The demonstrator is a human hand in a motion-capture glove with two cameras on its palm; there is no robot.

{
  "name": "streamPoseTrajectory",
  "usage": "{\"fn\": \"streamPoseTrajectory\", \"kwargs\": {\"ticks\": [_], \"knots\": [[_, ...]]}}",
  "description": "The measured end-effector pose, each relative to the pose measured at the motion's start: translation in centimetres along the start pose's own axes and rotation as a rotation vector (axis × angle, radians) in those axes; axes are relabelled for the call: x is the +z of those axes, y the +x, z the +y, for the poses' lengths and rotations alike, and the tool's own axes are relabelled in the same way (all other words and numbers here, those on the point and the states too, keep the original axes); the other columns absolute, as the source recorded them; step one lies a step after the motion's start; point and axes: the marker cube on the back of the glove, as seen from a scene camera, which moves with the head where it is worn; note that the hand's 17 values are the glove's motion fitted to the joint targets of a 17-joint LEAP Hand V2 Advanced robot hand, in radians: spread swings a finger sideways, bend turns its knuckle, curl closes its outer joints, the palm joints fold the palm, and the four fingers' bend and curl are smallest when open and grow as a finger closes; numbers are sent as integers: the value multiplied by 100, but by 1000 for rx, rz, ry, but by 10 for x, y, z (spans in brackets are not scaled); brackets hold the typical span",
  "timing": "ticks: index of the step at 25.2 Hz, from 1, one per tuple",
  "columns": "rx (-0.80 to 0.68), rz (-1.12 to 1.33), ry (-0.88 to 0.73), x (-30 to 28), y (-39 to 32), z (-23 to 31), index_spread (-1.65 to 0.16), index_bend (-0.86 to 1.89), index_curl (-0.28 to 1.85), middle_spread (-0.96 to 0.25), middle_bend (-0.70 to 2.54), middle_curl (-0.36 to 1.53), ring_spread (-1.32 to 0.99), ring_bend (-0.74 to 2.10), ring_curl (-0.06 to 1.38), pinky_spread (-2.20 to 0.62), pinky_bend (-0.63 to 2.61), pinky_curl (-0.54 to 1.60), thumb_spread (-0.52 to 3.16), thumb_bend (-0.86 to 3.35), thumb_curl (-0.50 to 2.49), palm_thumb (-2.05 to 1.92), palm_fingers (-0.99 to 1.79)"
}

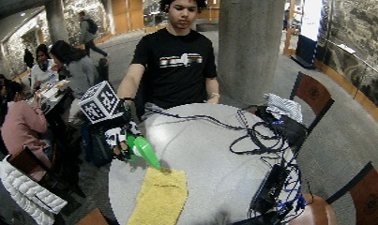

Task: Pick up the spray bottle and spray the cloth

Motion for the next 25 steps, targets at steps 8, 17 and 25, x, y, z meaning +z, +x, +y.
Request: {"fn": "streamPoseTrajectory", "kwargs": {"ticks": [8,17,25], "knots": [[26,72,-7,4,7,-2,-23,8,22,-1,25,44,0,54,38,6,42,36,60,-3,66,99,105],[46,79,-17,10,17,1,-22,8,22,-1,24,44,0,54,38,6,42,36,60,-3,67,98,106],[38,70,-14,9,15,4,-22,8,21,-1,24,45,0,54,38,5,42,36,59,-3,68,98,106]]}}
